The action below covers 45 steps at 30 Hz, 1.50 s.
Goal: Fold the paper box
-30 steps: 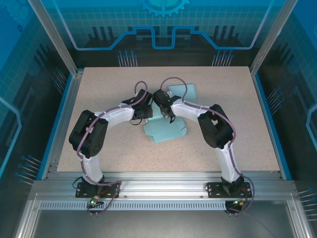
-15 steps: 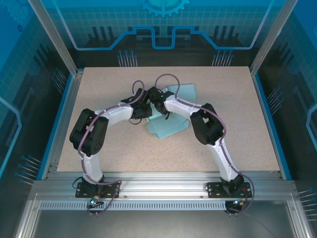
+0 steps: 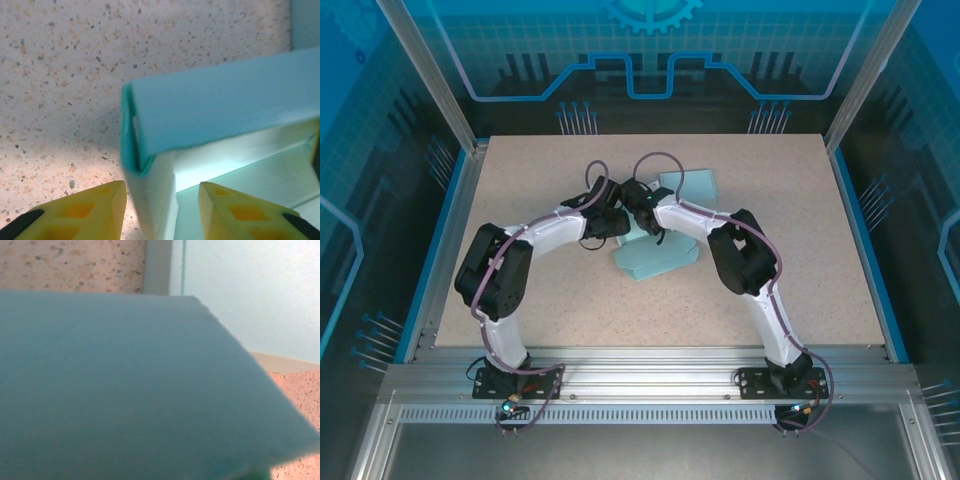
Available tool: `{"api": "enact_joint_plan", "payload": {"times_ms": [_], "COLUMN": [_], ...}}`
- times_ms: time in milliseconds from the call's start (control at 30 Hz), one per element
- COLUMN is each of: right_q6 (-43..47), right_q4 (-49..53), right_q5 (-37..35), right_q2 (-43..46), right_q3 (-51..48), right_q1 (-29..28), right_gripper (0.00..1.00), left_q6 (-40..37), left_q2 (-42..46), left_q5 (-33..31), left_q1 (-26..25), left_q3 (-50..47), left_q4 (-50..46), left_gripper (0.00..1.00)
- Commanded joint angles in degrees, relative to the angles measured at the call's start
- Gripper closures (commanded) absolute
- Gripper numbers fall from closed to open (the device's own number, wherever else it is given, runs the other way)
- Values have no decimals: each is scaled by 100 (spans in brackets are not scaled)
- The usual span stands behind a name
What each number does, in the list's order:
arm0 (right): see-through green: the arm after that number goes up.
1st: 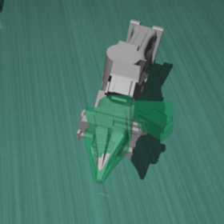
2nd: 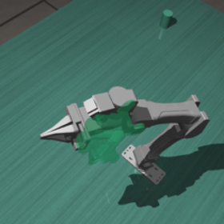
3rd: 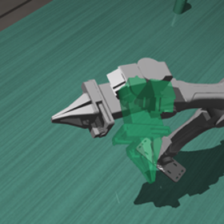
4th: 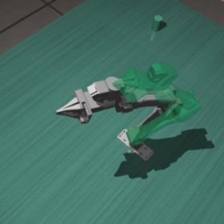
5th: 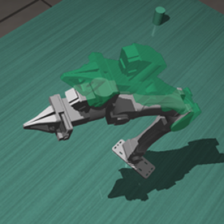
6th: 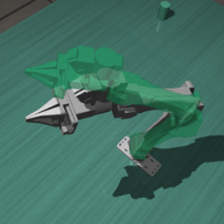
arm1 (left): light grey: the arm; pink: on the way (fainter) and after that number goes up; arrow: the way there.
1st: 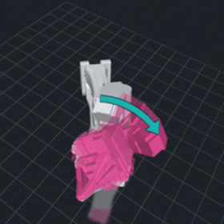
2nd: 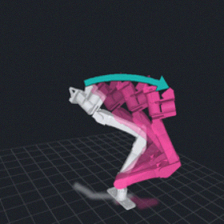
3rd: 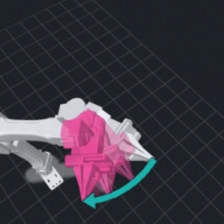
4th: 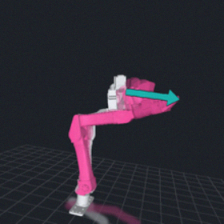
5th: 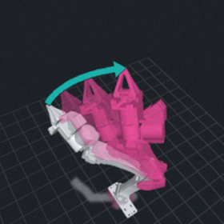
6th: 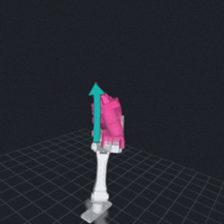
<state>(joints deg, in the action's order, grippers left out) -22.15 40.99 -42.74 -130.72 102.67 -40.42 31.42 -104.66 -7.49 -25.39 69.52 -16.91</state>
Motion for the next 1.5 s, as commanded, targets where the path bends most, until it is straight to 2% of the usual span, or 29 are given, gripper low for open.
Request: {"api": "enact_joint_plan", "payload": {"times_ms": [0, 167, 267, 300, 500, 667, 900, 1000, 1200, 1467], "right_q6": [841, 1014, 961, 929, 783, 566, 123, 38, -154, -350], "right_q4": [851, 1130, 1200, 1203, 1187, 1324, 1463, 1368, 1307, 1236], "right_q5": [360, 512, 562, 621, 1118, 1707, 2935, 3267, 3515, 3938], "right_q2": [-44, -14, -24, -24, 122, 385, 502, 503, 399, 162], "right_q3": [-336, -232, -167, -165, -207, -393, -519, -508, -387, -186], "right_q1": [-447, -440, -433, -440, -440, -441, -411, -392, -242, -218], "right_gripper": [100, 100, 100, 100, 100, 100, 100, 99, 97, 91], "left_q6": [58, 64, 160, 188, 236, 317, 27, -60, -101, -33], "left_q2": [347, 256, 182, 166, -22, -318, -660, -879, -1516, -2155], "left_q5": [190, 184, 242, 193, -553, -866, -1789, -2066, -2462, -2617], "left_q1": [-8, 25, 17, 13, -6, -61, -362, -454, -627, -681], "left_q3": [-144, -224, -380, -431, -477, -133, 452, 648, 1023, 1301], "left_q4": [201, 101, 126, 125, -89, -955, -2778, -3183, -3526, -3428], "left_gripper": [58, 69, 70, 74, 81, 91, 91, 90, 90, 89]}}
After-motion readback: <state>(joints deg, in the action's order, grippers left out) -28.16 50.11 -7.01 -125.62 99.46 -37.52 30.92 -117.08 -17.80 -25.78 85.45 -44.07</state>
